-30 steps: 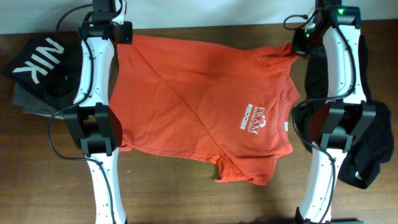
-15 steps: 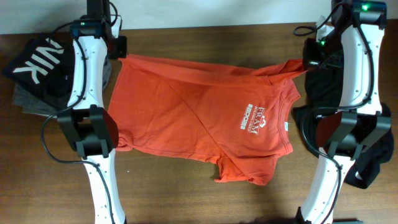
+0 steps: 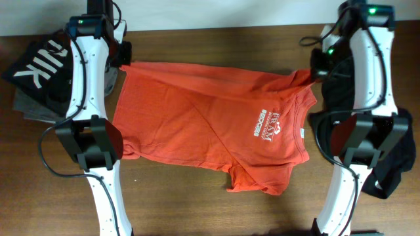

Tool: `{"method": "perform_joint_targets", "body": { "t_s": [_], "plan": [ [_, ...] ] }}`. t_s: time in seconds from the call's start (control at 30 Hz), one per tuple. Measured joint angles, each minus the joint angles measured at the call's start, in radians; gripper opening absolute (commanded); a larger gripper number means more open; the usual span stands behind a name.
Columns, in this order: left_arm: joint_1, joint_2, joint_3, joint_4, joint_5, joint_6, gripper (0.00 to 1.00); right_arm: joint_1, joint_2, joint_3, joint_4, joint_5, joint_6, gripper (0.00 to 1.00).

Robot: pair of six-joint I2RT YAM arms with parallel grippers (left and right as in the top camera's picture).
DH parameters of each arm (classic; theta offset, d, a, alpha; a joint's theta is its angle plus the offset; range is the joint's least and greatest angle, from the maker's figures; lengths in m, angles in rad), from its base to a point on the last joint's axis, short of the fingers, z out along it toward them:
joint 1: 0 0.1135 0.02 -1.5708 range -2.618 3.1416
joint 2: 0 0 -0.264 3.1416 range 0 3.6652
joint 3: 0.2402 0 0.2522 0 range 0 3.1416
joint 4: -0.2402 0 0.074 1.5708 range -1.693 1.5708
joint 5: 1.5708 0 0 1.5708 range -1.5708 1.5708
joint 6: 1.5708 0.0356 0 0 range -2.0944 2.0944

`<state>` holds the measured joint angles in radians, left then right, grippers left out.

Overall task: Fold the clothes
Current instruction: 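Pull both top corners outward to smooth the shirt, then release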

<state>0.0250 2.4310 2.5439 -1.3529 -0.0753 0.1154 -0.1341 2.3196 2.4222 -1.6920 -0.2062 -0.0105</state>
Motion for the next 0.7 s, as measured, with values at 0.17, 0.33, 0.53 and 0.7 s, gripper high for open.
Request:
{"method": "perform_joint_targets", "body": {
  "t_s": [0.17, 0.33, 0.53, 0.7],
  "plan": [
    [0.0, 0.0, -0.008, -0.024, 0.0, 0.008, 0.0, 0.011, 0.0, -0.148, 0.003, 0.032, -0.009, 0.04],
    [0.0, 0.0, -0.054, 0.0, 0.0, 0.031, 0.01, 0.005, 0.0, -0.27, 0.06, 0.083, -0.012, 0.04],
    [0.0, 0.013, -0.1, 0.032, 0.0, 0.052, 0.18, -0.001, 0.0, -0.361, 0.116, 0.108, -0.011, 0.1],
    [0.0, 0.062, -0.11, 0.034, 0.0, 0.061, 0.61, -0.003, 0.0, -0.378, 0.123, 0.118, -0.007, 0.2]
  ]
}}
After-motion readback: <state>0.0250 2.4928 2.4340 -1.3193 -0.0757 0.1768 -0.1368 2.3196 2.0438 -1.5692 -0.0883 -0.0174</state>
